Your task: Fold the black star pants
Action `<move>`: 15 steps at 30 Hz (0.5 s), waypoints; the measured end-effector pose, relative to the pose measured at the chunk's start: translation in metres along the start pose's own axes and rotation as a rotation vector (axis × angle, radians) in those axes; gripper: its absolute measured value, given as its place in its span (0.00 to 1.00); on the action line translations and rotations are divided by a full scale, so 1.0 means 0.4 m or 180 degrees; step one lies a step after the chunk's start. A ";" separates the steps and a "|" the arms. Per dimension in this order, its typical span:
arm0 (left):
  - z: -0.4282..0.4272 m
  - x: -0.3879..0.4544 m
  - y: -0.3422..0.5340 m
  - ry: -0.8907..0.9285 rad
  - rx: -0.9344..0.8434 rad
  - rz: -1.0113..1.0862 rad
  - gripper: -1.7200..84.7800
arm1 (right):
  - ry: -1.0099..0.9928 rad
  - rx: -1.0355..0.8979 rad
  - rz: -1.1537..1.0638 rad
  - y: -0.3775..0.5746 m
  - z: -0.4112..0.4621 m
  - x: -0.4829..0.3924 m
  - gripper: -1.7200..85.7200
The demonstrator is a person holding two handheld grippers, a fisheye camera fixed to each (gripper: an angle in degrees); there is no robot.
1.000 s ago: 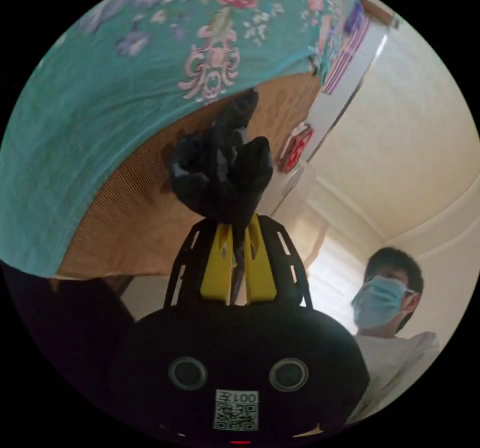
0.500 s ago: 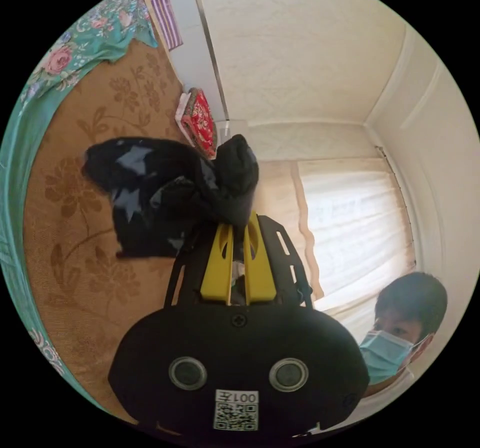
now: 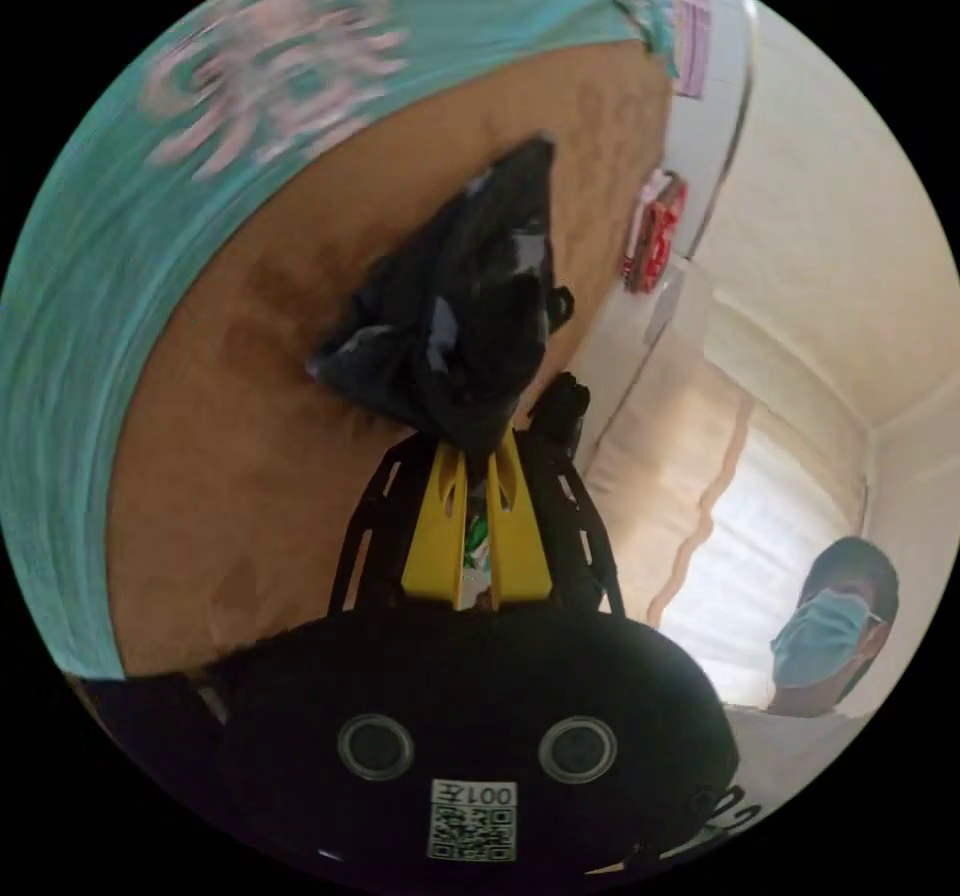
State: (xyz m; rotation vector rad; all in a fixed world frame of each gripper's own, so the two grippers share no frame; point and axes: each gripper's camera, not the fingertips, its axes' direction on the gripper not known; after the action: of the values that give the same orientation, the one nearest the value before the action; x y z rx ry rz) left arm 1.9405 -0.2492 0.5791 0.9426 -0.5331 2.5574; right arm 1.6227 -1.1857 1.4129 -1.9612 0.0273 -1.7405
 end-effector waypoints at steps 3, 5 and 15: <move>-0.021 -0.033 0.080 0.0255 0.0109 -0.0331 0.00 | 0.0298 -0.0357 -0.0171 0.100 0.050 -0.062 0.10; -0.022 0.006 0.106 0.0307 0.0093 -0.0297 0.00 | 0.0390 -0.0395 -0.0232 0.129 0.067 -0.095 0.13; -0.021 0.191 0.118 0.0478 -0.0235 0.0092 0.00 | -0.0384 0.0216 0.0890 0.223 0.109 -0.049 0.11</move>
State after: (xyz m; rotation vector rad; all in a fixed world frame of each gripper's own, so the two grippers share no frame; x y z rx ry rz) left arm 1.8601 -0.2708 0.6143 0.7159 -0.5964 2.5886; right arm 1.6878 -1.2407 1.3586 -1.9066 0.1888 -1.4249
